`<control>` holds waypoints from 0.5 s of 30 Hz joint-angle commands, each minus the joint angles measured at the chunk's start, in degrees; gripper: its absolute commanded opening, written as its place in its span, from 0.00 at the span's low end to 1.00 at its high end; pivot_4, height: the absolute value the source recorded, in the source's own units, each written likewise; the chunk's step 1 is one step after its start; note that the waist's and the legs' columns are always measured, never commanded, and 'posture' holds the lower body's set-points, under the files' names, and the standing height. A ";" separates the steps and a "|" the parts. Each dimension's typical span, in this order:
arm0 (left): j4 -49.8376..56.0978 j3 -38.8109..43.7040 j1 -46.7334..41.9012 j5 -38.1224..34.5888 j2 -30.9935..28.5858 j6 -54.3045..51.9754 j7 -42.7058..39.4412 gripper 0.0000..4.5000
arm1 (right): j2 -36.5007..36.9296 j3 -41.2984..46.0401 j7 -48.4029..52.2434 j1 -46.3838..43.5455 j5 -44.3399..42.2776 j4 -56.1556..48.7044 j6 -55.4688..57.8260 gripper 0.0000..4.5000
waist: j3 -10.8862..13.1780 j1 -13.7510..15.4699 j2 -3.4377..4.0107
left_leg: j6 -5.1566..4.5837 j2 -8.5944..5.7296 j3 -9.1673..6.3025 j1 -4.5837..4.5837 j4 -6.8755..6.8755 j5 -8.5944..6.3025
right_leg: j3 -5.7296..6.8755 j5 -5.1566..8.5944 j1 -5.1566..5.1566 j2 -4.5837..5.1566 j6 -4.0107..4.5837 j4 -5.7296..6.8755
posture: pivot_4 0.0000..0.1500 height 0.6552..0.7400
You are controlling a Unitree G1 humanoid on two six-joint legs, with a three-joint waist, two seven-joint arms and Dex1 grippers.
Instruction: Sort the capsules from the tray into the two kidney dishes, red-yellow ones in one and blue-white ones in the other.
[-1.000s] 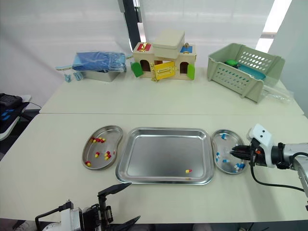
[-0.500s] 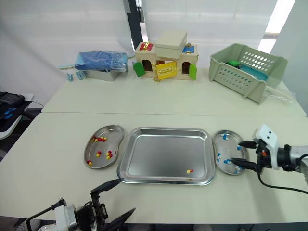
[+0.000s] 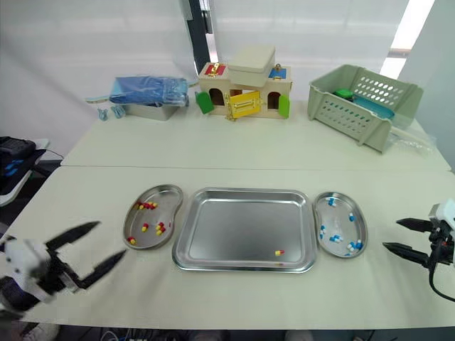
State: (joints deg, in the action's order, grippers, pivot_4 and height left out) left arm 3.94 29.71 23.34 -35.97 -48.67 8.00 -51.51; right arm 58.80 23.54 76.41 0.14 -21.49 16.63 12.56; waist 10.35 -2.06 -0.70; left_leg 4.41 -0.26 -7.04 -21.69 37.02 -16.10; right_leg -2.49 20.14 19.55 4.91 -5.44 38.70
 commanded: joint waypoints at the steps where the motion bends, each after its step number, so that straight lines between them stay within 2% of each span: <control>1: -9.27 5.04 -2.84 1.54 -5.37 -5.27 -2.13 1.00 | 1.19 1.34 0.78 -0.15 0.70 3.61 -4.90 1.00 | 0.03 -0.35 0.03 | 0.00 0.00 0.00 0.00 -0.02 0.00 | 0.00 0.00 0.03 0.00 0.00 0.00 | 1.00 1.00; 7: -22.29 4.68 -10.83 6.26 -10.77 -5.97 -6.12 1.00 | 1.16 0.62 0.95 -1.18 0.38 5.03 -6.99 1.00 | 0.06 -1.19 0.07 | 0.01 0.02 0.01 0.01 -0.04 0.00 | -0.02 0.01 0.09 -0.01 0.02 0.09 | 1.00 1.00; 15: -24.58 2.77 -16.18 9.72 -10.15 -5.94 -8.94 1.00 | 0.59 1.57 1.24 0.41 -0.63 3.57 -7.51 1.00 | 0.07 -1.21 0.09 | 0.01 0.03 0.02 -0.01 -0.04 0.01 | -0.02 0.02 0.12 -0.01 0.03 0.12 | 1.00 1.00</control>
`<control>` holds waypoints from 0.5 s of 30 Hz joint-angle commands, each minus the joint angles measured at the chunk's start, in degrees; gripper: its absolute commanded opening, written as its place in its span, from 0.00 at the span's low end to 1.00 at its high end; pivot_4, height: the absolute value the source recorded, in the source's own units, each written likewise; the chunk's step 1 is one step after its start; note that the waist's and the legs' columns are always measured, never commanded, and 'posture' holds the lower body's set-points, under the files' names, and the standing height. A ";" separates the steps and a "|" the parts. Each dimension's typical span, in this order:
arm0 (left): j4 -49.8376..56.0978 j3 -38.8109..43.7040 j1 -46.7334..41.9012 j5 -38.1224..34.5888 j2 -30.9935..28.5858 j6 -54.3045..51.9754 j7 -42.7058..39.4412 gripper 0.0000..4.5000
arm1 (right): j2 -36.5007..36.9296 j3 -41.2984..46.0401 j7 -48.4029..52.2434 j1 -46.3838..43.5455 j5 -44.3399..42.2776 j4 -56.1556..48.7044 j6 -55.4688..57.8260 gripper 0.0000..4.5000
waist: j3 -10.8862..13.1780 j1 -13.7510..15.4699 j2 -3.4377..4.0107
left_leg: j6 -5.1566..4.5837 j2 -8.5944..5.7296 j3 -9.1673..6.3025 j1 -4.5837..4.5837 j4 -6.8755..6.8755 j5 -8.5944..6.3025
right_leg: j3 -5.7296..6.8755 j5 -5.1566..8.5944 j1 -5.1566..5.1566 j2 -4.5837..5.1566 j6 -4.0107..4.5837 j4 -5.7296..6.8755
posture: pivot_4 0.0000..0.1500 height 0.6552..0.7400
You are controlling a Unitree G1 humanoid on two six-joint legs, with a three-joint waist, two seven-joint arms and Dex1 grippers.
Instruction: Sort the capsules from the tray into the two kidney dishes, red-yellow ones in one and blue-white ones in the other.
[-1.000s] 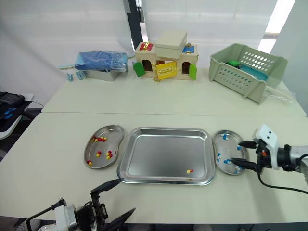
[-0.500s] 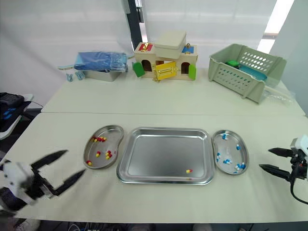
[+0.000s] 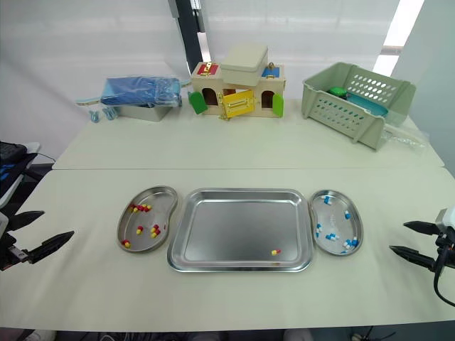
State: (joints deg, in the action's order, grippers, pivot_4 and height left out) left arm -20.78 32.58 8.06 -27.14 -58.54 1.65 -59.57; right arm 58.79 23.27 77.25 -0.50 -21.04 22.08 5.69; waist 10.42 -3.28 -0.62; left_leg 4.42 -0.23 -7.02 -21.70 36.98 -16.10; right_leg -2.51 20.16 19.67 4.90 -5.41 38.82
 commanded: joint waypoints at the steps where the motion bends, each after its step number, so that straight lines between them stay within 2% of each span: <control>1: 0.49 -0.58 -1.29 1.19 0.02 0.42 -1.14 1.00 | 0.45 2.13 0.63 1.79 -1.29 -2.30 -0.83 1.00 | 0.00 0.04 0.00 | 0.00 0.00 0.00 0.00 0.00 0.00 | -0.01 0.00 0.00 0.00 0.00 0.00 | 1.00 1.00; 7: 6.02 -4.66 -4.50 1.35 2.72 0.25 -2.70 1.00 | -2.31 4.39 2.75 10.80 -5.66 -13.94 0.34 1.00 | 0.00 0.43 -0.01 | 0.00 0.00 -0.02 -0.04 0.01 0.00 | 0.02 0.00 0.00 0.01 -0.01 0.00 | 1.00 1.00; 11: 15.01 -10.96 -7.52 -0.01 5.39 -3.29 -4.46 1.00 | -6.71 6.01 2.21 20.95 -9.75 -31.20 1.23 1.00 | 0.00 0.71 -0.02 | 0.01 -0.01 -0.05 -0.07 0.04 0.00 | 0.03 0.00 -0.02 0.02 -0.01 0.02 | 1.00 1.00; 15: 21.44 -20.23 -14.65 0.02 8.32 -7.22 -6.42 1.00 | -16.70 4.82 -4.39 27.83 -15.61 -45.97 1.81 1.00 | -0.02 1.20 -0.04 | 0.01 0.01 -0.09 -0.05 0.06 0.00 | 0.07 0.00 -0.07 -0.01 -0.01 0.02 | 1.00 1.00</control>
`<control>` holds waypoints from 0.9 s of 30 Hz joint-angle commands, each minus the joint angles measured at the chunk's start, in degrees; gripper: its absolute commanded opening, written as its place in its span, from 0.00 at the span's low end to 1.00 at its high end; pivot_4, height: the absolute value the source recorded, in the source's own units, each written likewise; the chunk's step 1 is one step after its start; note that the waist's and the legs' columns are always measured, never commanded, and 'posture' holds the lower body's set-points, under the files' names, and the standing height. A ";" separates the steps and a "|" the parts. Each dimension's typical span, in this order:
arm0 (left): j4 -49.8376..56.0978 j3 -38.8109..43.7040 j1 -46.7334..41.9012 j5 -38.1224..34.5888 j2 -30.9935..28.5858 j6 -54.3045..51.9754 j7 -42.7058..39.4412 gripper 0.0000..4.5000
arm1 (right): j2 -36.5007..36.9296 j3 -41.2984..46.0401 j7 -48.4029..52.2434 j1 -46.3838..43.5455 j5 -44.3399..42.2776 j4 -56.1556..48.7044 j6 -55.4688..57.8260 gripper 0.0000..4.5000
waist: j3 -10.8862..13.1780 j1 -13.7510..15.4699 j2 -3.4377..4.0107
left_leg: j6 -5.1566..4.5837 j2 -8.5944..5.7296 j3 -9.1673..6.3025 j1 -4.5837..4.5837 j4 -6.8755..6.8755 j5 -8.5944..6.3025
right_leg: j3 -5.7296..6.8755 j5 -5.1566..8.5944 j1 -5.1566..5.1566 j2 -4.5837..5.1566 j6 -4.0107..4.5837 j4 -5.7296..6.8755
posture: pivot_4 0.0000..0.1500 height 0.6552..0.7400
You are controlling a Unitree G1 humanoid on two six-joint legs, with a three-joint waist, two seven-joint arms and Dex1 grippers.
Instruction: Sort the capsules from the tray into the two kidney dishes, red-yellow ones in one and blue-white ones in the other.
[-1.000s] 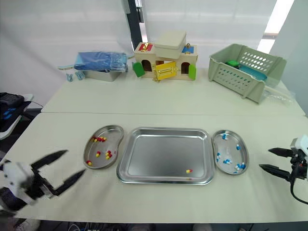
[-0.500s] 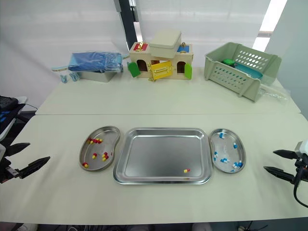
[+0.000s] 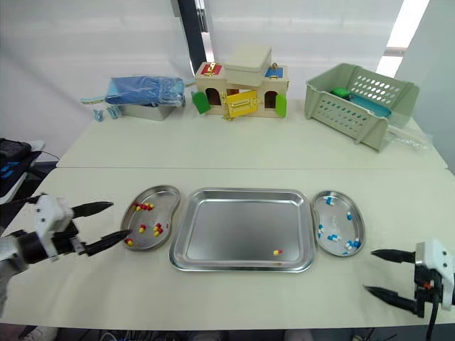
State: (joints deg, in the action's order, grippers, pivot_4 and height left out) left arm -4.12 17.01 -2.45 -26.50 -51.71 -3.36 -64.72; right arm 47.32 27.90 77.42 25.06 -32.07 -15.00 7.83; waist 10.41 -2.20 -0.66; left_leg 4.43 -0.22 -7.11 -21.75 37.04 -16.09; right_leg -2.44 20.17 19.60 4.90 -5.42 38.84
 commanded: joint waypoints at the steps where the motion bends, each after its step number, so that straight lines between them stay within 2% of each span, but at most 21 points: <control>1: 5.51 -6.18 -5.61 -0.64 2.12 -2.87 -1.58 1.00 | -7.36 -0.33 -6.15 2.76 -5.10 -10.65 -0.69 1.00 | -0.02 0.27 -0.04 | 0.01 -0.01 0.00 0.00 0.00 0.00 | 0.00 0.00 -0.01 0.00 0.00 0.00 | 1.00 1.00; 6: 9.53 -16.60 -13.44 -0.09 6.72 -7.67 -4.66 1.00 | -15.29 -6.93 -11.03 6.14 -3.85 -18.77 -2.72 1.00 | -0.03 0.03 -0.01 | 0.02 -0.03 0.01 0.04 0.04 0.01 | -0.04 0.00 -0.01 0.00 0.00 0.05 | 1.00 1.00; 10: 9.67 -23.74 -19.22 1.30 9.72 -10.56 -7.76 1.00 | -19.55 -9.43 -13.23 7.94 -0.98 -18.57 -7.01 1.00 | -0.02 0.22 -0.03 | 0.05 -0.04 -0.07 0.02 0.06 0.03 | 0.02 0.00 -0.03 -0.03 0.01 0.05 | 1.00 1.00; 14: 7.17 -31.25 -24.89 6.92 13.01 -8.72 -9.84 1.00 | -20.57 -10.16 -14.36 9.96 1.43 -16.93 -9.85 1.00 | -0.02 0.25 -0.02 | 0.05 -0.04 -0.09 0.04 0.05 0.03 | 0.03 0.00 -0.03 -0.05 0.01 0.06 | 1.00 1.00; 22: 5.07 -37.56 -31.89 13.48 21.09 -14.28 -4.17 1.00 | -22.27 -11.84 -17.55 12.59 3.17 -16.97 -13.07 1.00 | -0.03 0.25 -0.02 | 0.05 -0.06 -0.12 0.05 0.08 0.04 | 0.02 0.00 -0.04 -0.06 0.01 0.05 | 1.00 1.00; 27: 8.13 -41.01 -31.01 17.43 24.34 -18.53 0.64 1.00 | -22.88 -12.62 -18.96 13.53 3.91 -16.42 -14.87 1.00 | -0.03 0.24 -0.02 | 0.04 -0.08 -0.14 0.02 0.12 0.04 | 0.02 0.00 -0.07 -0.05 0.00 0.03 | 1.00 1.00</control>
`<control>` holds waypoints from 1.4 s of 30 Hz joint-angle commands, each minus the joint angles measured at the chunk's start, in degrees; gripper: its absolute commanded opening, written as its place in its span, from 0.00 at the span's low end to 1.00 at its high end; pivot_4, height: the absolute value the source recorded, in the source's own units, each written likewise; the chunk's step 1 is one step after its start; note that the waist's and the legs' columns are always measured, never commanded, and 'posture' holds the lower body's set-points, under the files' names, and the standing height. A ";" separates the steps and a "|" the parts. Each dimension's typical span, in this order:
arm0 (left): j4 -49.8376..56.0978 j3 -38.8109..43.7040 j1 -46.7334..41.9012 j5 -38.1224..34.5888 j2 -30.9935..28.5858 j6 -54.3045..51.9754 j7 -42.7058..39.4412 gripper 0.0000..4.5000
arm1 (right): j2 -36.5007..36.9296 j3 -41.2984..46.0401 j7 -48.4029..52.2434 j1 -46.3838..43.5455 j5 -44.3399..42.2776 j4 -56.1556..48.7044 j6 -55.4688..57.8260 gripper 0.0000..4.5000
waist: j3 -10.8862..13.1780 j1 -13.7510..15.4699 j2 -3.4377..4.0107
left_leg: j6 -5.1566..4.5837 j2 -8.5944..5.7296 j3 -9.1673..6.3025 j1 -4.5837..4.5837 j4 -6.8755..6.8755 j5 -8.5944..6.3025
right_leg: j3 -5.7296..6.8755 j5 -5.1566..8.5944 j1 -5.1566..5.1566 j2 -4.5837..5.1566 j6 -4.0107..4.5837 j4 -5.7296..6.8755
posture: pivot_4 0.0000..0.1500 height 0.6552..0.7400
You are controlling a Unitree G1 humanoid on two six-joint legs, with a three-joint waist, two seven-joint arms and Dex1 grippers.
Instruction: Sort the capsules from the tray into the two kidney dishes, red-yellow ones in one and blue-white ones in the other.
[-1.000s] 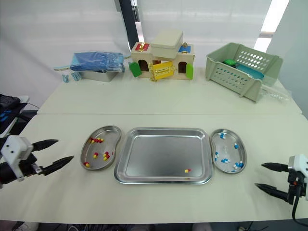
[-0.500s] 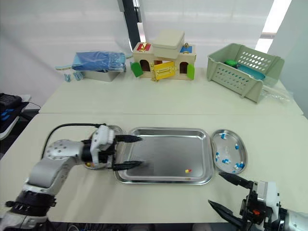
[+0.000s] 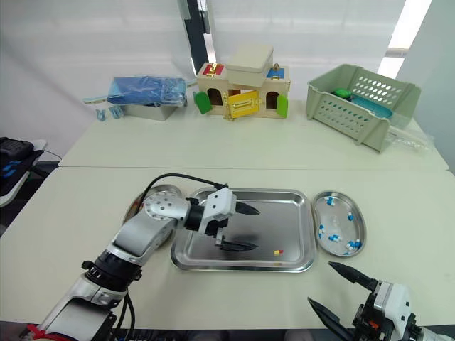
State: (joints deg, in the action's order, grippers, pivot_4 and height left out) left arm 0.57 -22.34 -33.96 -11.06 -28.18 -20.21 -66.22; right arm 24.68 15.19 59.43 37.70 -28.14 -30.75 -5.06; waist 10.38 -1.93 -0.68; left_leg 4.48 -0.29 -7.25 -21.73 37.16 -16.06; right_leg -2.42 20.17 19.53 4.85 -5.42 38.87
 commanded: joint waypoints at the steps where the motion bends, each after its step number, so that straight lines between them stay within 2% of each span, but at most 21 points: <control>1: 3.79 -2.31 0.77 2.79 1.20 -2.11 2.97 1.00 | -0.31 -0.13 -1.23 0.99 0.13 -0.56 -2.25 1.00 | 0.00 -0.02 0.01 | 0.00 0.00 -0.01 0.01 -0.02 0.00 | 0.00 0.00 0.00 0.00 0.00 0.01 | 1.00 1.00; 13: 6.24 -7.91 0.52 7.09 5.22 -8.96 7.32 1.00 | 0.11 -1.62 -3.96 3.09 0.69 -1.19 -3.70 1.00 | -0.02 0.15 0.03 | 0.00 -0.01 -0.02 0.01 0.00 0.00 | 0.00 0.00 -0.02 0.00 0.00 0.01 | 1.00 1.00; 30: 2.14 -12.31 0.51 14.04 8.70 -7.53 10.17 1.00 | -0.25 -3.18 -6.91 4.31 1.94 -1.55 -5.09 1.00 | -0.03 0.18 0.05 | 0.00 -0.01 -0.02 0.01 0.01 0.00 | 0.01 0.00 -0.05 0.01 0.00 0.00 | 1.00 1.00; 42: 3.15 -13.97 0.92 14.76 6.64 -9.40 7.24 0.13 | -0.06 -3.84 -8.30 4.91 2.06 -1.54 -6.07 1.00 | -0.08 0.17 0.09 | 0.00 -0.01 -0.02 0.22 0.00 0.00 | 0.01 0.01 -0.27 0.01 -0.01 -0.01 | 1.00 1.00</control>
State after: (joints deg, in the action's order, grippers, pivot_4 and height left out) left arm 4.14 -35.67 -33.56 2.33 -20.47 -28.67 -59.37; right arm 24.50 11.14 51.27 42.00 -25.89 -30.71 -9.75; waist 10.30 -1.76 -0.59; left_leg 4.47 -0.30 -7.26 -21.49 37.17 -16.06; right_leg -2.41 20.17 19.24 4.86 -5.42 38.86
